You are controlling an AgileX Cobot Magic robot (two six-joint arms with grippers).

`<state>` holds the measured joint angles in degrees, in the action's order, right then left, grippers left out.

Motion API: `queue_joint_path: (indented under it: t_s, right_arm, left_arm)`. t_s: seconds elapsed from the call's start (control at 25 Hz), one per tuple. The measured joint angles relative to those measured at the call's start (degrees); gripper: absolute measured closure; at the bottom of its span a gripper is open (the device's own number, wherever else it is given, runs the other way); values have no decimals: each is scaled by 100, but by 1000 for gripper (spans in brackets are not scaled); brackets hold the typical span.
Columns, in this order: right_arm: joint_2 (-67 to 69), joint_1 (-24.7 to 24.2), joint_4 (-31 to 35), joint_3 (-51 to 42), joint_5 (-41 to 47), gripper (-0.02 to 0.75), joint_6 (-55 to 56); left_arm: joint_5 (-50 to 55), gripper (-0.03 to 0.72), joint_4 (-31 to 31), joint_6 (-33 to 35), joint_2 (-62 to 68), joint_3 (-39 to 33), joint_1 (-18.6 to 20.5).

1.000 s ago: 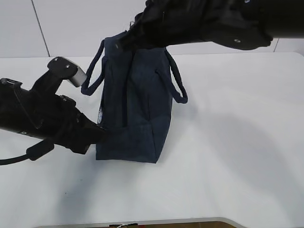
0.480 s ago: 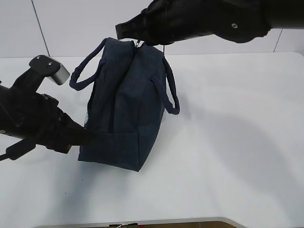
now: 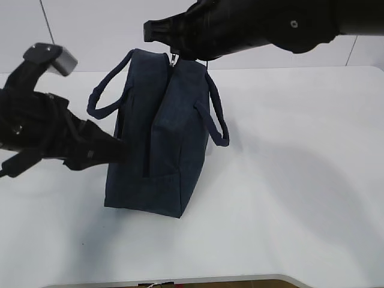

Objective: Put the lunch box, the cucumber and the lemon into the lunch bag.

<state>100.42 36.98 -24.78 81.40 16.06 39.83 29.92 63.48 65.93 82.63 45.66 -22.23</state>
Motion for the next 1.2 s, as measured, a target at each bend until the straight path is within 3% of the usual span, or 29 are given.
queue_joint_path:
  t_s: [0.28, 0.76, 0.88, 0.96, 1.0, 1.08, 1.2]
  right_arm:
    - [0, 0, 697, 3, 0, 733, 0]
    - [0, 0, 1238, 3, -159, 733, 0]
    - [0, 0, 1340, 3, -206, 733, 0]
    - [0, 0, 1367, 3, -206, 733, 0]
    - [0, 0, 1377, 3, -206, 733, 0]
    - [0, 0, 1402, 3, -206, 733, 0]
    - [0, 0, 1424, 3, -194, 733, 0]
  left_arm:
    - [-125, 254, 697, 0, -114, 345, 0]
    - [-236, 274, 997, 0, 836, 1235, 0]
    - [-173, 406, 977, -2, 1054, 1358, 0]
    - [-173, 566, 816, -2, 1065, 1372, 0]
    - [-173, 612, 689, -2, 1054, 1374, 0]
    - [-112, 659, 402, -2, 991, 1384, 0]
    - [166, 667, -123, -2, 809, 1384, 0]
